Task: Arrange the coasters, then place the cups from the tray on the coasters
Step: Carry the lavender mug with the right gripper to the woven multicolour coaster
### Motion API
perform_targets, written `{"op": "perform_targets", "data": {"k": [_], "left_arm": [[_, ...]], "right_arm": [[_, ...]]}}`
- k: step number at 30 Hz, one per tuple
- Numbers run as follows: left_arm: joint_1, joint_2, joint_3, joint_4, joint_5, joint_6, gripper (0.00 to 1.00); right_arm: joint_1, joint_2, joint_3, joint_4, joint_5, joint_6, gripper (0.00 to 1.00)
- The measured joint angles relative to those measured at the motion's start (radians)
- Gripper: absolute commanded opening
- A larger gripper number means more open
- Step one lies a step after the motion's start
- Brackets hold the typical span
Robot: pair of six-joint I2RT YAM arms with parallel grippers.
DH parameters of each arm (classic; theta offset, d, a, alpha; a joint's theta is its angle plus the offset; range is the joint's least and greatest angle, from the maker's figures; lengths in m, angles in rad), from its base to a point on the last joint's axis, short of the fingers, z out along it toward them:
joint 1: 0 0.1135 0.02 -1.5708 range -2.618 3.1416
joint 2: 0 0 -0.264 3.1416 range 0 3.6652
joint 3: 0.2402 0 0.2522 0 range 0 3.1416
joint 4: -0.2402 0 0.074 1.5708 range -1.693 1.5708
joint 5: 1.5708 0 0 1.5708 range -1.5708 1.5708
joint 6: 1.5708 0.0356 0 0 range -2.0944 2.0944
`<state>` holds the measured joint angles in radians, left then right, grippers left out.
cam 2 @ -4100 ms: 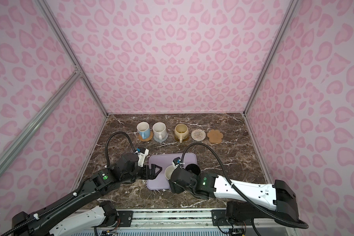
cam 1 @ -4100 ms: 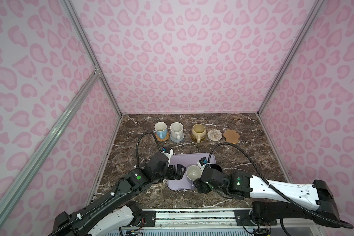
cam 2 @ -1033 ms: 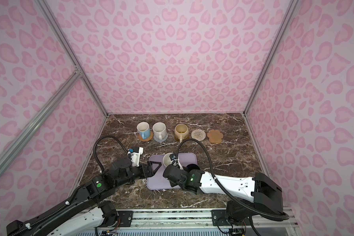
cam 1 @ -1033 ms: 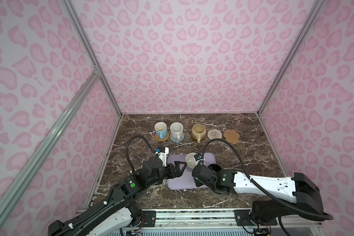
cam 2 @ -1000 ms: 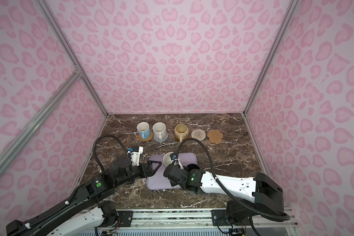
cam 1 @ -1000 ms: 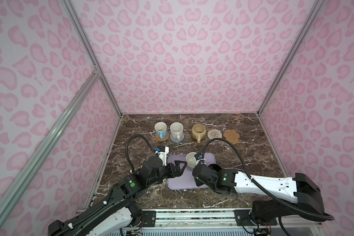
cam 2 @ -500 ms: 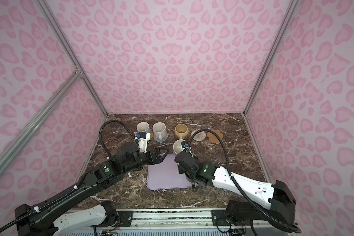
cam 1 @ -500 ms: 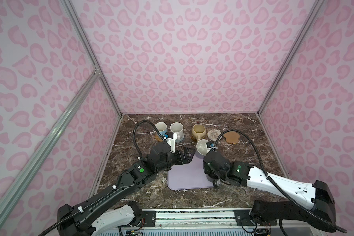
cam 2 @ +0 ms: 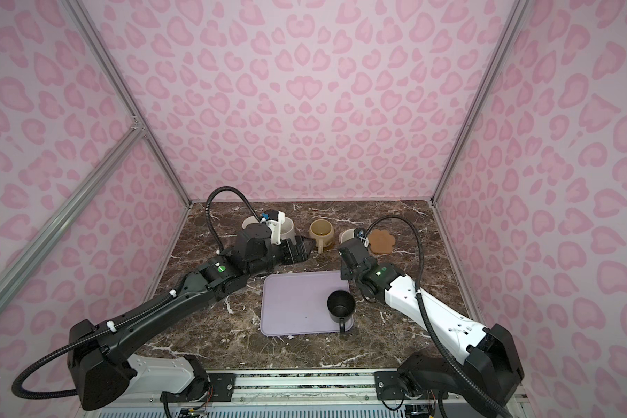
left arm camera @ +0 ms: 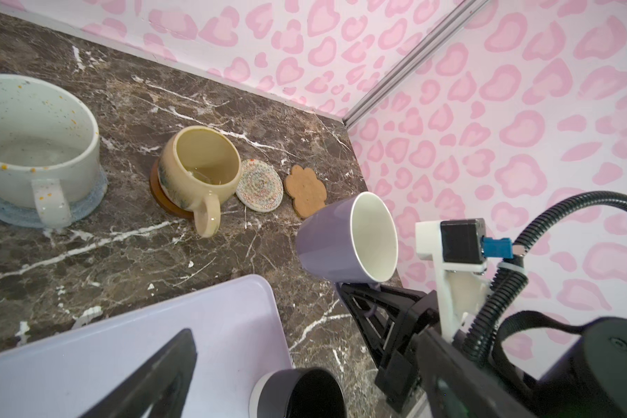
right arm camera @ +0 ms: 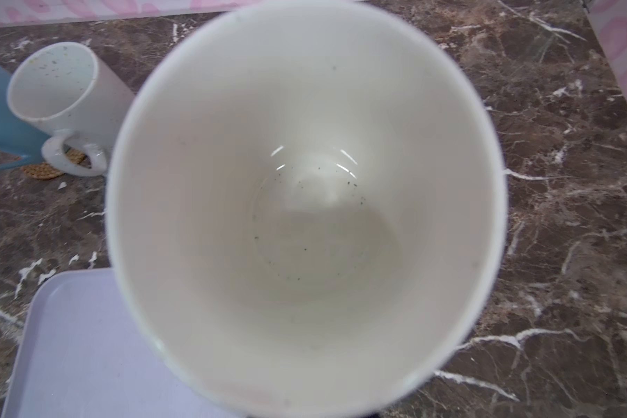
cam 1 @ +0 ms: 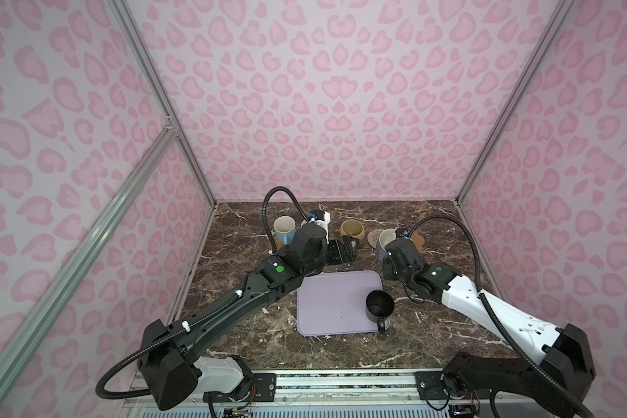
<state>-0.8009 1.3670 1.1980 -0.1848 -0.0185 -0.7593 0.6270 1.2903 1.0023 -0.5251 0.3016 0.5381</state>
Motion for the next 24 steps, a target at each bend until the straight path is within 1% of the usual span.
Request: {"op": "perform_targets", "data": {"k": [4, 10, 16, 20, 24], "left_arm": [[0.021, 0.099, 0.056, 0.022, 0.023, 0.0, 0.97], [0.077, 0.194, 0.106, 0.03, 0.055, -0.002, 0.97], [0.083, 0.287, 0.196, 0.029, 0.056, 0.0, 0.97], [0.096, 0.347, 0.239, 0.022, 0.04, 0.004, 0.97], [0.106, 0.388, 0.267, 0.024, 0.049, 0.008, 0.97]], "right_arm": [[-0.062, 0.096, 0.065, 0.0, -0.019, -0.006, 0.0], [-0.134, 0.212, 0.146, 0.008, -0.078, -0.035, 0.0], [-0.202, 0.339, 0.232, 0.016, -0.134, -0.064, 0.0], [-0.229, 0.414, 0.284, 0.025, -0.144, -0.087, 0.0], [-0.237, 0.486, 0.341, 0.026, -0.145, -0.105, 0.0]]}}
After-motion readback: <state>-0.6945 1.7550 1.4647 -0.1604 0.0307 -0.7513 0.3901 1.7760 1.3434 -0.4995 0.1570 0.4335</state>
